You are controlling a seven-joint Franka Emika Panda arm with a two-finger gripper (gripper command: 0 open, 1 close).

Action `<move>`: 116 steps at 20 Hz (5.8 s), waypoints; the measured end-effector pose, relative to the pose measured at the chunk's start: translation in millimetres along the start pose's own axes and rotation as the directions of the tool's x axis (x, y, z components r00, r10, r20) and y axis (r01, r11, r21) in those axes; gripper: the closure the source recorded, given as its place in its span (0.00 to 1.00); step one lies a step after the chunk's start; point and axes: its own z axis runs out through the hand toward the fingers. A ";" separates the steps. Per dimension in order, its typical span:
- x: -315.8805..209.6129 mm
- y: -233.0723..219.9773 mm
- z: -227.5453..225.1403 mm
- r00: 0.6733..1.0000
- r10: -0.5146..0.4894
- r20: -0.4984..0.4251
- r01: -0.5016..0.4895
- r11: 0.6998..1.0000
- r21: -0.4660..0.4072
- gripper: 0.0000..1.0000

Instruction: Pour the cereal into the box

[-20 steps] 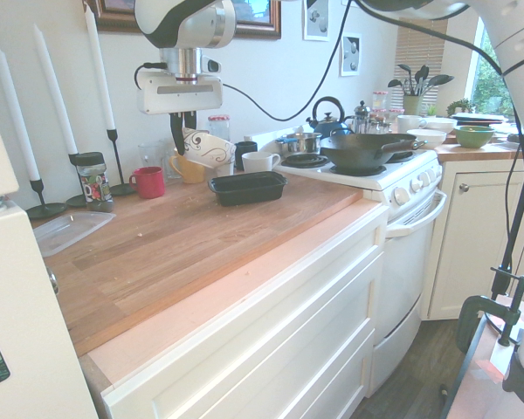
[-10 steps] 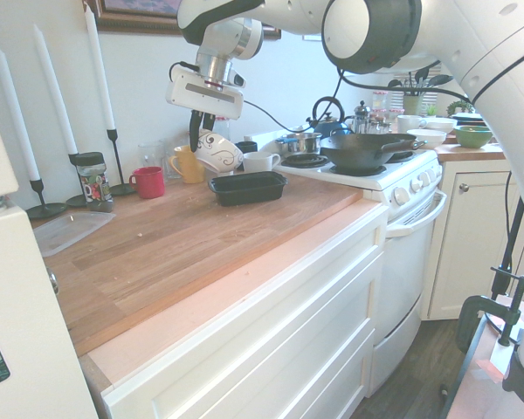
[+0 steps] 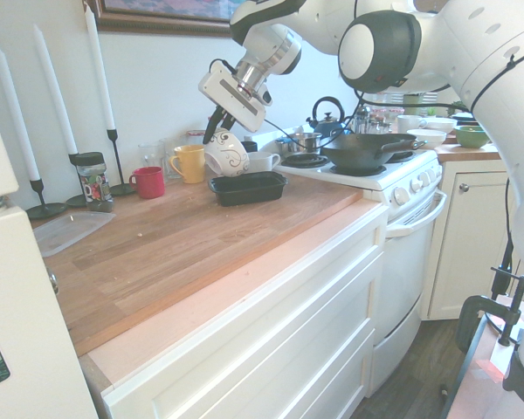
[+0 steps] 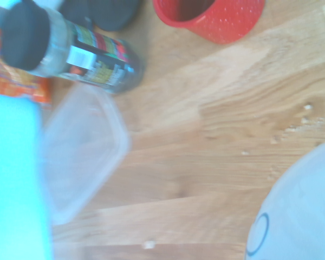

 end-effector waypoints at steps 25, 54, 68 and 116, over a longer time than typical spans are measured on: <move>67.0 67.1 9.4 0.972 -0.039 0.230 -0.061 0.909 0.412 1.00; 42.8 45.2 -9.7 0.973 -0.147 0.177 0.059 0.902 0.427 1.00; -3.5 27.5 -0.6 0.991 -0.077 0.107 0.035 0.935 0.352 1.00; -228.9 -20.8 215.5 0.705 -0.449 -0.549 0.021 0.787 -0.616 1.00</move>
